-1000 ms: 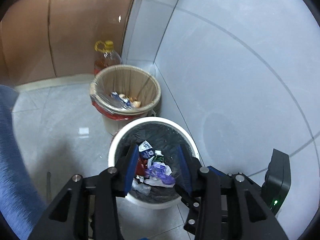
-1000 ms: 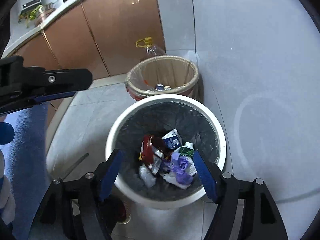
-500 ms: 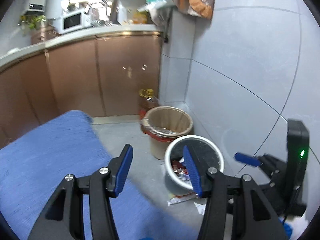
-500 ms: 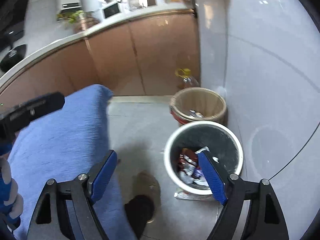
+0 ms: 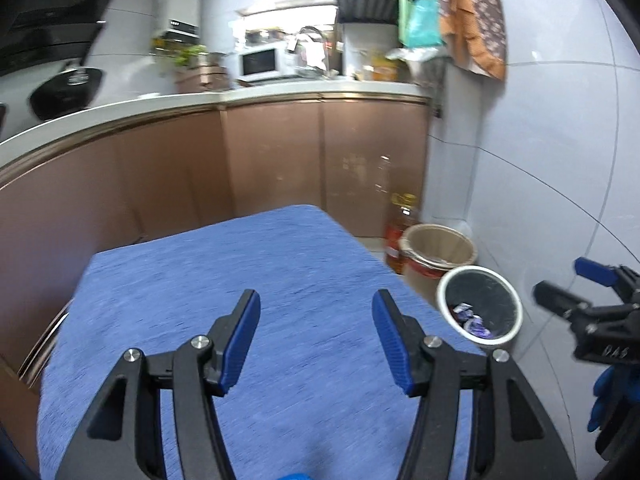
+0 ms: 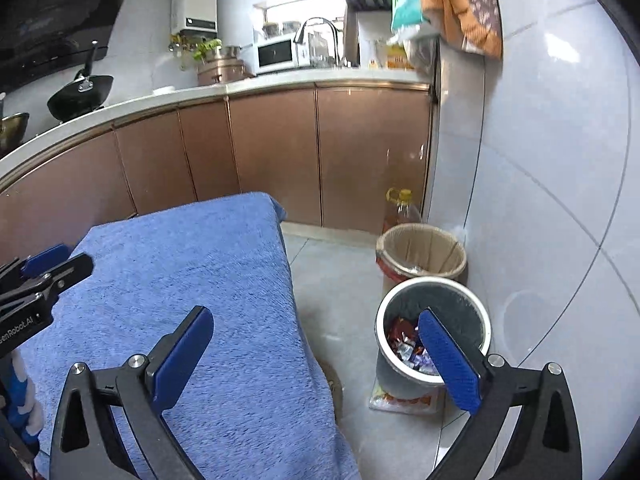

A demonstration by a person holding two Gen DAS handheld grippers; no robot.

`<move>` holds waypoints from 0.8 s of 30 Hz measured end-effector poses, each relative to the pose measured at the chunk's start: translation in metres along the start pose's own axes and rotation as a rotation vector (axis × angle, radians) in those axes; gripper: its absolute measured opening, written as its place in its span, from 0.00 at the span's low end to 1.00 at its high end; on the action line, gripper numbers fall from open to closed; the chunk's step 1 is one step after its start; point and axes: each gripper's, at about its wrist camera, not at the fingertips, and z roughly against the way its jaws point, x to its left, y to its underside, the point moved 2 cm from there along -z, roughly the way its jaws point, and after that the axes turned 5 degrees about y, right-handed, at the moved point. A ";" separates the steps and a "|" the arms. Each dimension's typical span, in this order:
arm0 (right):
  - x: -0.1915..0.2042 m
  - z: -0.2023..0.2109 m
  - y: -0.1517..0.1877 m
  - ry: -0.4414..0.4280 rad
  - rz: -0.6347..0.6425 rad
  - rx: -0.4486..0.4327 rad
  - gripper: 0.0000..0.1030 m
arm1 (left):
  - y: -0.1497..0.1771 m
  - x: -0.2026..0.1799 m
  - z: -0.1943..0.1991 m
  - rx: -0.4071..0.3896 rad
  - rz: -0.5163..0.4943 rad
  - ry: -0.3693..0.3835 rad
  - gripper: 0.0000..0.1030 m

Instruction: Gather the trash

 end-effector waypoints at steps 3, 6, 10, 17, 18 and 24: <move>0.006 0.009 0.001 0.000 -0.001 -0.024 1.00 | 0.008 0.011 0.017 -0.027 0.021 -0.041 0.55; 0.013 0.016 0.004 0.004 0.003 -0.039 1.00 | 0.013 0.016 0.027 -0.039 0.025 -0.065 0.55; 0.016 0.019 0.007 0.001 0.008 -0.044 1.00 | 0.019 0.013 0.031 -0.041 0.018 -0.068 0.55; 0.016 0.021 0.010 -0.002 0.003 -0.045 1.00 | 0.019 0.004 0.031 -0.042 0.005 -0.059 0.55; 0.016 0.021 0.010 -0.001 0.001 -0.046 1.00 | 0.018 0.004 0.030 -0.043 0.003 -0.058 0.55; 0.011 0.021 0.010 0.003 -0.002 -0.056 1.00 | 0.009 0.001 0.032 -0.063 -0.005 -0.059 0.55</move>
